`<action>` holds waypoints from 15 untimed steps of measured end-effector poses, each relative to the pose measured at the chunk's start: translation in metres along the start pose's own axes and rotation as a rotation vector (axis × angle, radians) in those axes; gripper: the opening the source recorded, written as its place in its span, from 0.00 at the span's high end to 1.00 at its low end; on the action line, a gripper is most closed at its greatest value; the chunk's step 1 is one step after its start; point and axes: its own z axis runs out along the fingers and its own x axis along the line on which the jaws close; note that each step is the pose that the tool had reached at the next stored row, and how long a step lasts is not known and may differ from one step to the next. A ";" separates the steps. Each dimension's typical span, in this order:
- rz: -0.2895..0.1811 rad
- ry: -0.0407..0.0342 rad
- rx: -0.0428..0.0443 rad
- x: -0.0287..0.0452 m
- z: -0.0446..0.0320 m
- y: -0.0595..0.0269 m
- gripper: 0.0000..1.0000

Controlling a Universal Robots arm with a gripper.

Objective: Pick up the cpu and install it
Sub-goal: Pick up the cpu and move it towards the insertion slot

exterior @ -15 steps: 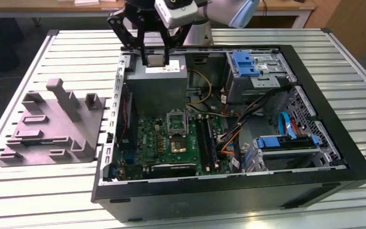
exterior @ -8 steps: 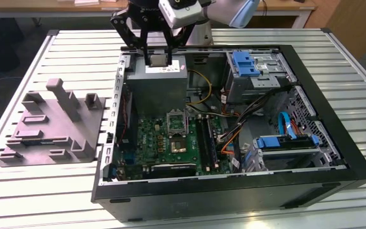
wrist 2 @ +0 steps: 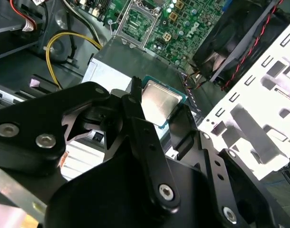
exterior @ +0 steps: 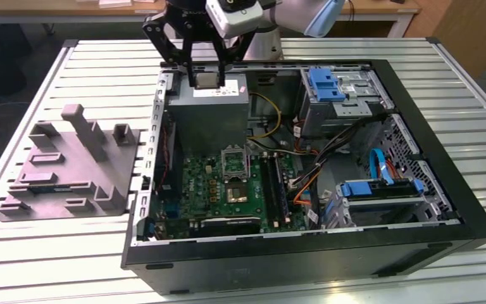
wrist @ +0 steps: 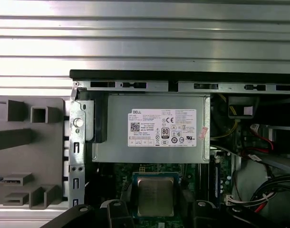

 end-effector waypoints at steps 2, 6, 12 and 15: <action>0.000 0.0000 0.0000 0.0003 0.0000 0.0000 0.53; 0.000 0.0000 0.0000 0.0009 0.0000 0.0000 0.53; 0.000 0.0002 0.0001 -0.0028 0.0001 0.0000 0.53; 0.000 0.0002 0.0000 -0.0042 0.0001 0.0000 0.53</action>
